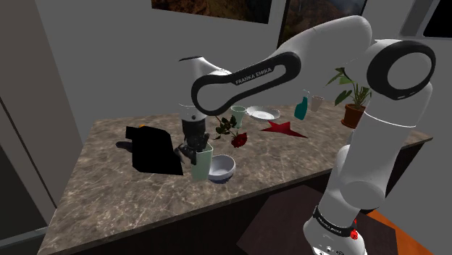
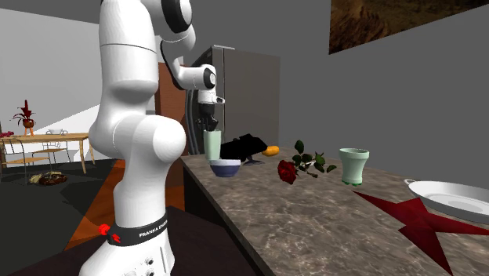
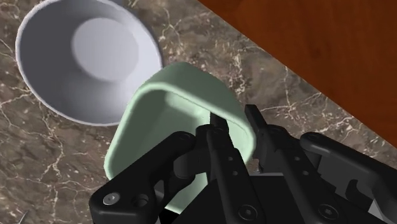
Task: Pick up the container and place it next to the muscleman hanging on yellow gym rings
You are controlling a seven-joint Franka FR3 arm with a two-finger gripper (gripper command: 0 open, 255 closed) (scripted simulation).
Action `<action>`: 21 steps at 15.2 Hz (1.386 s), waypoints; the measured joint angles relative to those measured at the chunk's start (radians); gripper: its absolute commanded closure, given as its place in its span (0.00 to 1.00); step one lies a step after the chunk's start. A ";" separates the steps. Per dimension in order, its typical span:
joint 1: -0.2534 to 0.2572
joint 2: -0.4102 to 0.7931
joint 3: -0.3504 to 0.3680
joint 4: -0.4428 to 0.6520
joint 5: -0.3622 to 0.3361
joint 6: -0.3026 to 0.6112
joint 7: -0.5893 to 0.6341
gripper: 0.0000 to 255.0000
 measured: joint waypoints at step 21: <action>-0.003 0.048 -0.002 -0.071 -0.015 0.102 0.005 0.00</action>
